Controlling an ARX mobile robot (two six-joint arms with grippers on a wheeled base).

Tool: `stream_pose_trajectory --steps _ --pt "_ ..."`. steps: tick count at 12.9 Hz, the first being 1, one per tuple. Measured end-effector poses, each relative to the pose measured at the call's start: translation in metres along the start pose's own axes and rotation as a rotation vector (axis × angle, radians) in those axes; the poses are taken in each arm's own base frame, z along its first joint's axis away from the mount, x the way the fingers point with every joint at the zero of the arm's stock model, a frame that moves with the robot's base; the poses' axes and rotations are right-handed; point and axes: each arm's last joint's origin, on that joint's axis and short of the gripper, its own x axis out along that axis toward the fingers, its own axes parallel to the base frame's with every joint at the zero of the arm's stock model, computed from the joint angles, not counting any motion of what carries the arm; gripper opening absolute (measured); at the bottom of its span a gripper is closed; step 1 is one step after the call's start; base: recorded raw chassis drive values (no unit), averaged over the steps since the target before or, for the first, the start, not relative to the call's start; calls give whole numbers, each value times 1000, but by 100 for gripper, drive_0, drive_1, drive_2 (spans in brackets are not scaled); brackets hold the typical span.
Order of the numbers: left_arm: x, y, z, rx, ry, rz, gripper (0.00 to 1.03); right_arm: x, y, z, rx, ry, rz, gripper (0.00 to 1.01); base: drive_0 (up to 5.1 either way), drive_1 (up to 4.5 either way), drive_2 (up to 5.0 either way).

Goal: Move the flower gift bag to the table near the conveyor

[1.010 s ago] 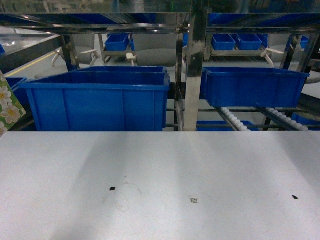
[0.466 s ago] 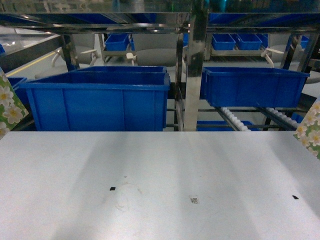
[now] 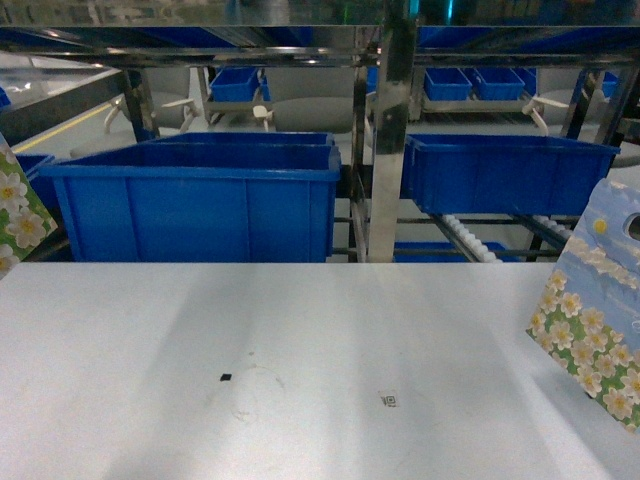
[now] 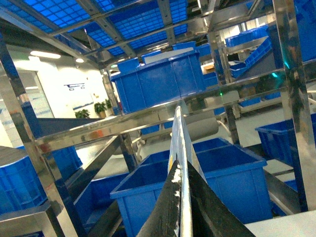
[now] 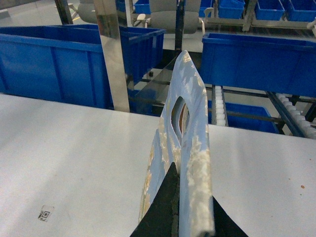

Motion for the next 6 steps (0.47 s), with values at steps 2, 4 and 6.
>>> stream_pose_trajectory --steps 2,4,6 --pt "0 0 0 0 0 0 2 5 -1 -15 -9 68 -26 2 0 0 0" --pt "0 0 0 0 0 1 2 7 -7 -22 -2 100 -40 2 0 0 0" --pt "0 0 0 0 0 0 2 6 -13 -30 8 115 -31 2 0 0 0"
